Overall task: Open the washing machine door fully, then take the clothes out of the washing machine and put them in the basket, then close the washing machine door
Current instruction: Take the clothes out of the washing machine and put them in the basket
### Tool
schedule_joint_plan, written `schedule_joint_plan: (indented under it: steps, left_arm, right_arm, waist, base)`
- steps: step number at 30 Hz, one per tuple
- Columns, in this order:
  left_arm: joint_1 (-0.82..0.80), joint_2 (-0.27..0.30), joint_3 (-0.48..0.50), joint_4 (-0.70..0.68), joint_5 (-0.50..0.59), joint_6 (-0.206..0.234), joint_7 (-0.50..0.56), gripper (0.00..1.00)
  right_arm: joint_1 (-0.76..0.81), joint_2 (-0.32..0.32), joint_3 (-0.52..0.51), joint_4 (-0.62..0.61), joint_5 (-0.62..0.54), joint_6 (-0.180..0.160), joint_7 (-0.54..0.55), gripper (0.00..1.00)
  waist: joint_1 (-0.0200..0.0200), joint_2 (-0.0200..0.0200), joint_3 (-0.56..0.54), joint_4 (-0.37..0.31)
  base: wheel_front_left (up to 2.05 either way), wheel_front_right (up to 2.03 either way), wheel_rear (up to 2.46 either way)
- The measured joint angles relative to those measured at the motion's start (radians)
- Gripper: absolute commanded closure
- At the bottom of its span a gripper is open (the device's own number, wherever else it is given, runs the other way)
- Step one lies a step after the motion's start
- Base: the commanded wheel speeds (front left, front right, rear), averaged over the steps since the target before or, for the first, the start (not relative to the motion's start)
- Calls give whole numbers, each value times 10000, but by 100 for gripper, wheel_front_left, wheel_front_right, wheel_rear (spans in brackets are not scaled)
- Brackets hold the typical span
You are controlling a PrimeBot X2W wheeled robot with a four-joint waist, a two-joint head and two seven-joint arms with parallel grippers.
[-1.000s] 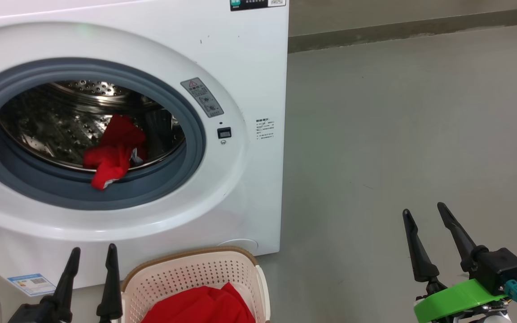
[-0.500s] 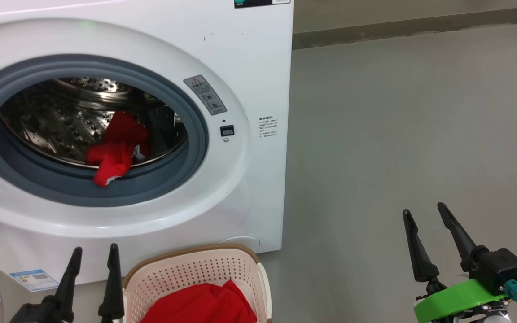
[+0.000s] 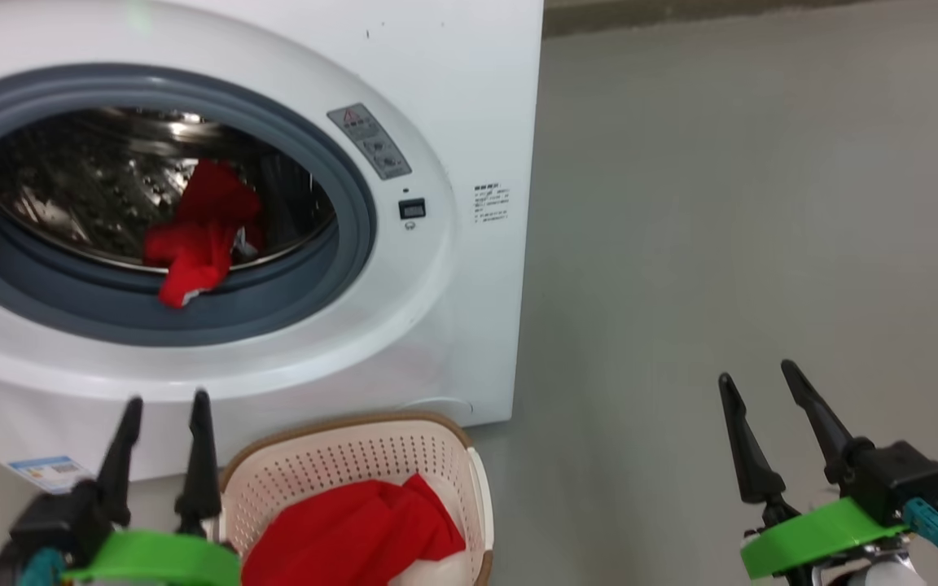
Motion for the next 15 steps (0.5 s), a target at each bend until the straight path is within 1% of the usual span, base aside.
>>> schedule_joint_plan:
  steps: [6, 9, 15]
  left_arm:
    - [-1383, 15, 148, 673, 81, -25, 0, 0]
    - [-2172, 54, 249, 1095, 75, -153, 0, 0]
    - [-3575, 334, 430, 1973, 79, -272, 0, 0]
  right_arm:
    - [-508, -2, 144, 12, -12, 0, 0, 0]
    - [-675, -2, 178, -25, -52, 0, 0, 0]
    - [-1219, -10, 230, -54, -52, 0, 0, 0]
  waist:
    - [0, 0, 632, 73]
    - [0, 0, 1003, 106]
    - [0, 0, 1799, 96]
  base:
    - [0, 0, 0]
    - [0, 0, 0]
    - [0, 0, 0]
